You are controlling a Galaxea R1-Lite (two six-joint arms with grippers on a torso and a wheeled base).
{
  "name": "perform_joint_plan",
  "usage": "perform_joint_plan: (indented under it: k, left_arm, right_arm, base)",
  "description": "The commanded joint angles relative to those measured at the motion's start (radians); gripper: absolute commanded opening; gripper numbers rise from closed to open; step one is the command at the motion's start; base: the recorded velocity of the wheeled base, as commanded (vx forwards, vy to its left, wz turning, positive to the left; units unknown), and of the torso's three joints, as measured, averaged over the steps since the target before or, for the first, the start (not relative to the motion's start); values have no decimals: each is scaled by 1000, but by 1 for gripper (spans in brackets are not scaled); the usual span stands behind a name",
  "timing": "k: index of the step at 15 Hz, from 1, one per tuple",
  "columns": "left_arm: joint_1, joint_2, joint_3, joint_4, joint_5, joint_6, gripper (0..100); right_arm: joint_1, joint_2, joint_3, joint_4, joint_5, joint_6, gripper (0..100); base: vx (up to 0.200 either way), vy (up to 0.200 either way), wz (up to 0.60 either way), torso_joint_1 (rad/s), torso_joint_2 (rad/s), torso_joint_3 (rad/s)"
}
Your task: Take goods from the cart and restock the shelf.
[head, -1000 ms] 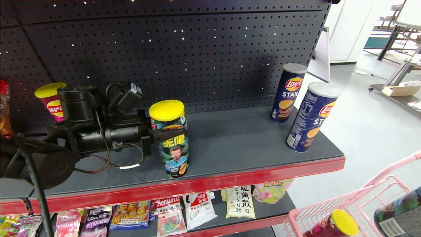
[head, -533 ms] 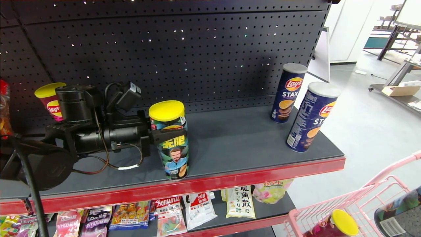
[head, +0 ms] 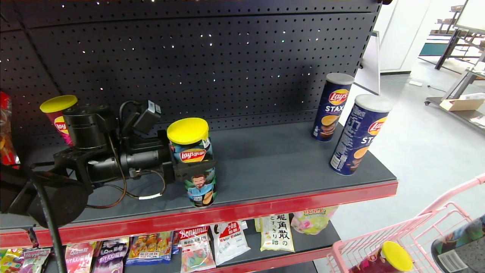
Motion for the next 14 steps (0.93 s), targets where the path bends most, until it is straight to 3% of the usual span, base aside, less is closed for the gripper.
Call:
perform_joint_plan:
  k: [1, 3, 4, 6, 8, 10, 13, 14]
  left_arm:
    - [0, 3, -2, -2, 1, 0, 100]
    - [0, -13, -11, -3, 1, -11, 100]
    - [0, -37, -11, -2, 1, -41, 100]
    - [-2, -109, -19, -3, 1, -144, 100]
    - [1, -134, -53, -3, 1, -179, 100]
    - [14, -149, -73, -2, 1, -185, 100]
    - [15, -211, -80, -2, 15, -274, 100]
    - [21, -215, -97, 0, 53, -276, 100]
  right_arm:
    - [1, 2, 0, 0, 0, 0, 0]
    - [1, 5, 0, 0, 0, 0, 0]
    - [1, 6, 0, 0, 0, 0, 0]
    - [1, 6, 0, 0, 0, 0, 0]
    - [1, 8, 0, 0, 0, 0, 0]
    - [1, 11, 0, 0, -2, 0, 0]
    - [1, 25, -7, 0, 0, 0, 0]
    - [1, 28, -7, 0, 0, 0, 0]
  base:
    - [0, 0, 0, 0, 0, 0]
    - [0, 0, 0, 0, 0, 0]
    - [0, 0, 0, 0, 0, 0]
    - [0, 0, 0, 0, 0, 0]
    - [0, 0, 0, 0, 0, 0]
    - [0, 0, 0, 0, 0, 0]
    - [0, 0, 0, 0, 0, 0]
    - [0, 0, 0, 0, 0, 0]
